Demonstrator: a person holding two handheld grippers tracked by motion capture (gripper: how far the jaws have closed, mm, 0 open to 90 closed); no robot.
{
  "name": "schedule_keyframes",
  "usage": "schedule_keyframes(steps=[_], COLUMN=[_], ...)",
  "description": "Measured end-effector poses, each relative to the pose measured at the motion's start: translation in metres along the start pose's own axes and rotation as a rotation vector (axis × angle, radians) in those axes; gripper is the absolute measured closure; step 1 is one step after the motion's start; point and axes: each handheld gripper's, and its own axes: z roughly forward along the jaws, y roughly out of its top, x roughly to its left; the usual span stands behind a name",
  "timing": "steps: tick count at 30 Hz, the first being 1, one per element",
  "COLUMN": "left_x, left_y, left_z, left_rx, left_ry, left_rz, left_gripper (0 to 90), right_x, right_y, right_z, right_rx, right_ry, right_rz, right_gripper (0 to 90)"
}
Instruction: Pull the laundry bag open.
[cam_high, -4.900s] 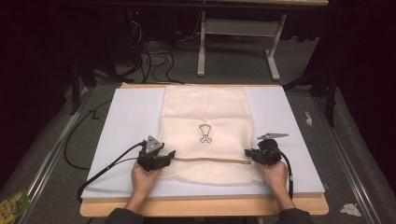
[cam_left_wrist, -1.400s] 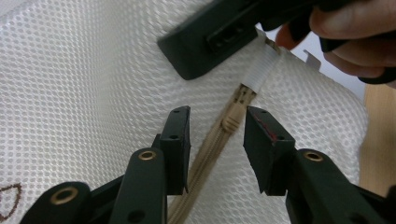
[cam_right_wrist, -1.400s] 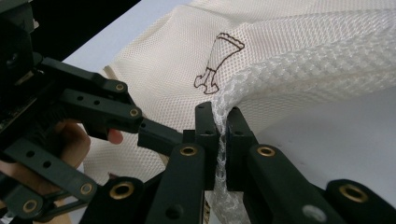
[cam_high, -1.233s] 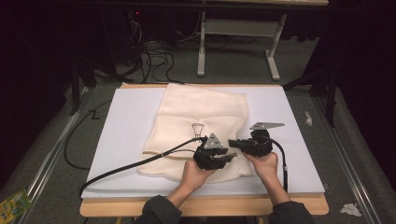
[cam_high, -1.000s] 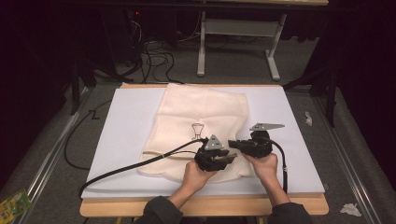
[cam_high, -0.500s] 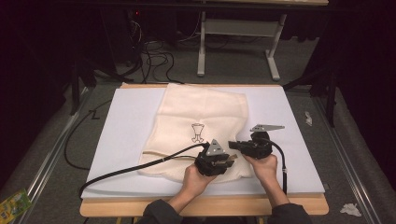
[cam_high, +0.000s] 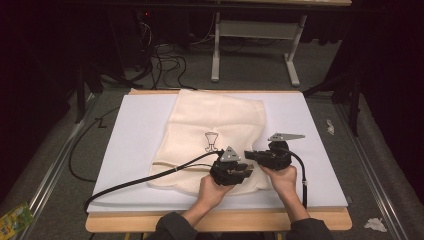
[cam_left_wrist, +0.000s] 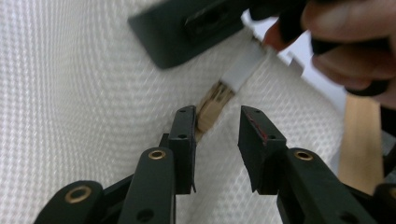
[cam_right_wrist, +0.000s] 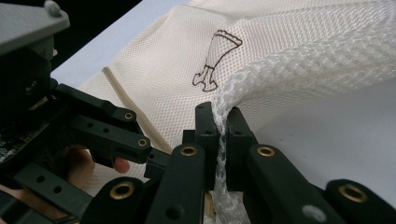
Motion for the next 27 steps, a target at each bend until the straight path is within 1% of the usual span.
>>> schedule_keyframes(steps=[2, 4, 6, 8, 10, 11, 13, 14, 15, 19, 24, 25, 26, 27], left_x=[0.0002, 0.0003, -0.0006, -0.0013, -0.0011, -0.0005, 0.0012, 0.0025, 0.0027, -0.0003, -0.0022, -0.0022, -0.0014, -0.0008], left_y=[0.0001, -0.0002, -0.0005, -0.0005, -0.0004, -0.0005, -0.0008, -0.0005, 0.0000, 0.0000, 0.0010, 0.0010, 0.0024, 0.0032], left_z=[0.0006, 0.0002, -0.0003, 0.0001, 0.0004, 0.0008, 0.0020, 0.0025, 0.0020, -0.0006, -0.0044, -0.0044, -0.0058, -0.0067], left_rx=[0.000, 0.000, -0.006, -0.011, -0.013, -0.012, -0.003, 0.001, 0.004, 0.003, 0.008, 0.008, 0.016, 0.020], left_ry=[-0.007, -0.005, -0.012, -0.025, -0.029, -0.032, -0.029, -0.037, -0.037, -0.026, -0.018, -0.018, -0.031, -0.034], left_rz=[0.000, 0.009, 0.014, -0.003, -0.007, -0.010, -0.014, -0.018, -0.021, -0.009, 0.013, 0.013, 0.007, 0.007], left_gripper=[68.6, 70.7, 74.7, 78.5, 80.5, 80.5, 84.3, 86.3, 86.3, 86.9, 86.9, 86.9, 87.0, 87.0], right_x=[0.0004, 0.0000, -0.0003, 0.0011, 0.0023, 0.0033, 0.0032, 0.0022, 0.0022, 0.0006, 0.0015, 0.0015, 0.0005, 0.0001], right_y=[-0.0002, 0.0003, 0.0008, 0.0019, 0.0023, 0.0024, 0.0015, -0.0005, -0.0005, -0.0007, -0.0018, -0.0018, -0.0019, -0.0020], right_z=[0.0009, 0.0006, 0.0010, 0.0009, 0.0005, -0.0001, -0.0008, -0.0020, -0.0020, -0.0032, -0.0041, -0.0041, -0.0052, -0.0060], right_rx=[-0.001, -0.004, -0.002, 0.004, 0.004, 0.005, 0.004, 0.002, 0.002, 0.007, 0.017, 0.017, 0.020, 0.024], right_ry=[0.001, 0.002, 0.004, 0.000, -0.006, -0.009, -0.015, -0.014, -0.014, -0.014, -0.041, -0.041, -0.041, -0.043], right_rz=[0.004, 0.001, -0.001, -0.006, -0.016, -0.020, -0.026, -0.022, -0.022, -0.028, -0.068, -0.068, -0.063, -0.061], right_gripper=[88.6, 88.5, 88.5, 88.5, 88.5, 88.5, 88.5, 88.4, 88.4, 88.4, 88.4, 88.4, 88.5, 88.5])
